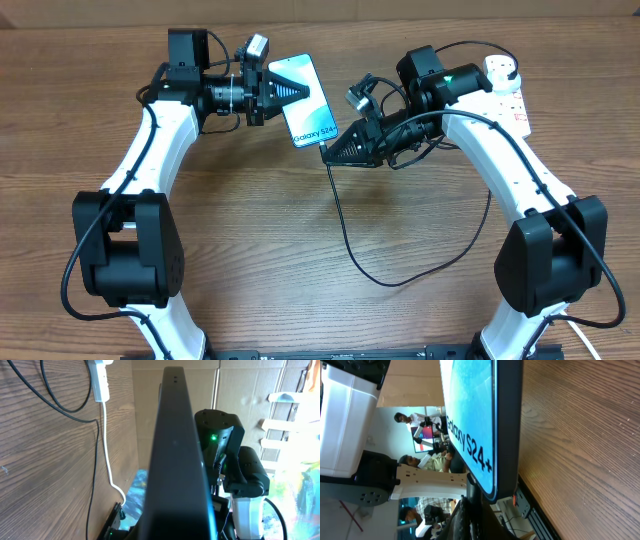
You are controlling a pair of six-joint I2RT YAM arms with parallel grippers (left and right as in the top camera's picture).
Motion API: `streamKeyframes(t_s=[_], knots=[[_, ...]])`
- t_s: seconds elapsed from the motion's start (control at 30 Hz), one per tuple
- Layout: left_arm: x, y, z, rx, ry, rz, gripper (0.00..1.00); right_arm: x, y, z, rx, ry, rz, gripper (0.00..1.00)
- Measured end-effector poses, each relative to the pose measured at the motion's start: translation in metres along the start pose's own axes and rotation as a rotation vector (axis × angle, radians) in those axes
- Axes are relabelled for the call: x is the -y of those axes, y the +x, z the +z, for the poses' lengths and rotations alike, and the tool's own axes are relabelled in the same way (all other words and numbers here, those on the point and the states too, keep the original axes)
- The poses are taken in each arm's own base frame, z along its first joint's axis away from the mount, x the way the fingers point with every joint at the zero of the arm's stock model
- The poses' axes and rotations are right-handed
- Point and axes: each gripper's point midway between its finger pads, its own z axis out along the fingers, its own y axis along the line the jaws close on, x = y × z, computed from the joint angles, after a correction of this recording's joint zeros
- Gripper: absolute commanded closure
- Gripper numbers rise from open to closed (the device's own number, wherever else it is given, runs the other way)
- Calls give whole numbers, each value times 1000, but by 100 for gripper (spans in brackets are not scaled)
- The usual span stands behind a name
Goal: Plug charger to phone and switch on socket
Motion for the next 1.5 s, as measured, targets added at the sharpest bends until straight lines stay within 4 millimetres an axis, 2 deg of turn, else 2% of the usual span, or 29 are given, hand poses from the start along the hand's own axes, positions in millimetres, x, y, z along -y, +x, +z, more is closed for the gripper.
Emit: streamKeyframes(t_s=[1.5], knots=[[-1, 0, 0, 3, -3, -27, 96, -1, -1, 1, 0, -6, -8, 96]])
